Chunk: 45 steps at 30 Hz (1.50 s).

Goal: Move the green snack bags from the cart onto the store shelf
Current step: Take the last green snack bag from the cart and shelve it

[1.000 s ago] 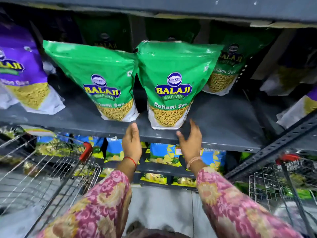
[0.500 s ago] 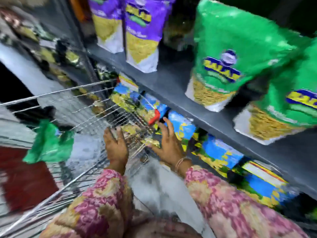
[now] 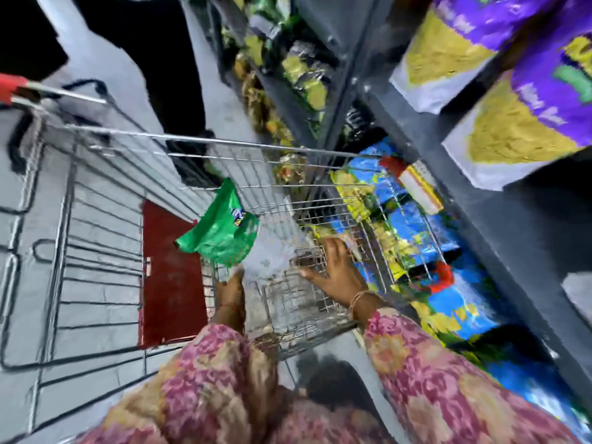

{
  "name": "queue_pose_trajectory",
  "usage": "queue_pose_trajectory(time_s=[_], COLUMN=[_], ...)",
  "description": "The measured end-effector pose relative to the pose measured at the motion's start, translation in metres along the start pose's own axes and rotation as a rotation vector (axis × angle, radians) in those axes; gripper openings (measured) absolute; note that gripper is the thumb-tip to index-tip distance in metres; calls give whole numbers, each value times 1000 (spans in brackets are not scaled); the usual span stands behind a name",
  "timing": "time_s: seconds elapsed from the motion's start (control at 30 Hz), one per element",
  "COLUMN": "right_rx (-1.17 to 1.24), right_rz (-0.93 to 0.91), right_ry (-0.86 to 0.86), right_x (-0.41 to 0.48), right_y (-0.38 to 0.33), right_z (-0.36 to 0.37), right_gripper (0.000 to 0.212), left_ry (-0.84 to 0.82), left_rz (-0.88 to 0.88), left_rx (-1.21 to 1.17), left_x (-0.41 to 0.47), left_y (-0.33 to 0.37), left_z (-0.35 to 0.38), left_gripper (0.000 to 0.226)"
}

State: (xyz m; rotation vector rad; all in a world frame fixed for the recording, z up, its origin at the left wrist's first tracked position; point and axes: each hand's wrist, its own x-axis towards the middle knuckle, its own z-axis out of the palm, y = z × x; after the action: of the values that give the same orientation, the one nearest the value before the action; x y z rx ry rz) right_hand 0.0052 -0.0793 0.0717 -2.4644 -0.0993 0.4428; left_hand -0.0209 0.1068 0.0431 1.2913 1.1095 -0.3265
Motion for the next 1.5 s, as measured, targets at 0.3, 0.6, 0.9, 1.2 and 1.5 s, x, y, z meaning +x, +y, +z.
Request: queue_pose_trajectory(time_s=[0.3, 0.6, 0.9, 1.2, 1.5], right_rx=[-130, -29, 257, 617, 822], right_rz=[60, 115, 198, 254, 204], right_ry=[-441, -679, -589, -161, 535], right_x=[124, 230, 188, 69, -48], right_y=[32, 41, 35, 19, 18], right_z=[45, 93, 104, 10, -82], right_gripper=[80, 104, 93, 81, 73], left_ry=[31, -89, -126, -362, -699], left_rz=[-242, -180, -348, -103, 448], left_rx=[-33, -171, -350, -40, 302], left_x=[55, 126, 91, -23, -120], left_y=[-6, -34, -5, 38, 66], left_z=[10, 52, 62, 53, 103], left_gripper=[58, 93, 27, 15, 32])
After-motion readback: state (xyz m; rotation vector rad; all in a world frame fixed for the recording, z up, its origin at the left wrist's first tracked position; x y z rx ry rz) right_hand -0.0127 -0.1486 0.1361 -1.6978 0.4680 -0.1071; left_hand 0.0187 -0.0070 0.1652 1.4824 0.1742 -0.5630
